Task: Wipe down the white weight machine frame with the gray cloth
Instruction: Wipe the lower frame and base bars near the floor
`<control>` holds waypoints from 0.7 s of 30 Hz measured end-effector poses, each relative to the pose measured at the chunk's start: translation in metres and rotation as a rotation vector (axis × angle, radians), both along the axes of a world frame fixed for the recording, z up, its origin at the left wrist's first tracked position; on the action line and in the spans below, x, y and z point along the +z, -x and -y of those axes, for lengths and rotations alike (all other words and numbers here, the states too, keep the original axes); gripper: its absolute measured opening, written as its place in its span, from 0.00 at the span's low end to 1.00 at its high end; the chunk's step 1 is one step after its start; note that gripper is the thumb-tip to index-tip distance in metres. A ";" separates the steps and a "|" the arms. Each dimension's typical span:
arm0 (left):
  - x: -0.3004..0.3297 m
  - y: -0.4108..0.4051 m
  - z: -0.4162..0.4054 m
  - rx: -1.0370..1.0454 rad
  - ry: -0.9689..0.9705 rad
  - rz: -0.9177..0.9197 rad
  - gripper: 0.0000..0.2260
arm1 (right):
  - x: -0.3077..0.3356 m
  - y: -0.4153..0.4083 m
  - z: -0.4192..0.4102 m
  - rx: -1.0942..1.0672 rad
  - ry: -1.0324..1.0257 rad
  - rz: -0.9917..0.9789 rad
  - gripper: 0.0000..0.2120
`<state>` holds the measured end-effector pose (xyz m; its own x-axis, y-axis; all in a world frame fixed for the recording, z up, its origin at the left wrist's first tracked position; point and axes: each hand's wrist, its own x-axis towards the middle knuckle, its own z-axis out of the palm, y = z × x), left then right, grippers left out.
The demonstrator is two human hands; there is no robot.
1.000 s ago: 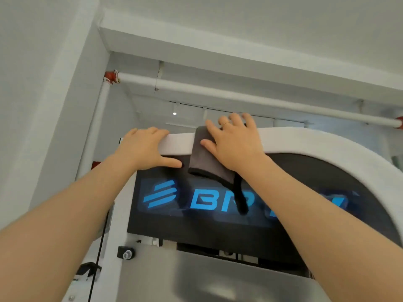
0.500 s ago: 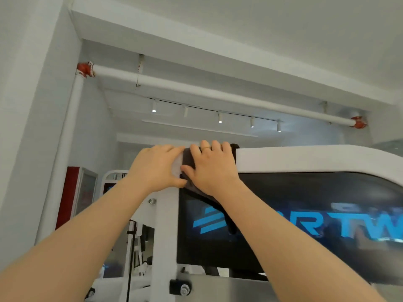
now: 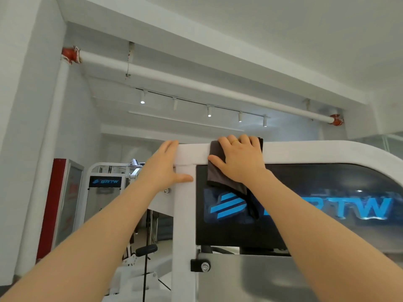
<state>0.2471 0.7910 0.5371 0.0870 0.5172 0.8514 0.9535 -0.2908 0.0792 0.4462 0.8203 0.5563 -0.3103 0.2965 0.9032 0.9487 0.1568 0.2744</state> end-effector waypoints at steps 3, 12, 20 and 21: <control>-0.004 0.002 -0.001 -0.006 -0.009 -0.041 0.44 | -0.003 0.048 -0.002 0.085 -0.006 0.062 0.26; -0.017 0.002 -0.004 0.032 -0.016 0.009 0.46 | 0.006 0.007 -0.006 0.124 -0.019 0.146 0.28; -0.005 -0.036 0.006 0.251 -0.002 -0.080 0.39 | 0.000 -0.095 -0.001 -0.005 -0.125 -0.130 0.28; -0.007 -0.045 0.005 0.223 -0.058 -0.110 0.35 | 0.000 -0.091 -0.002 -0.015 -0.135 -0.124 0.28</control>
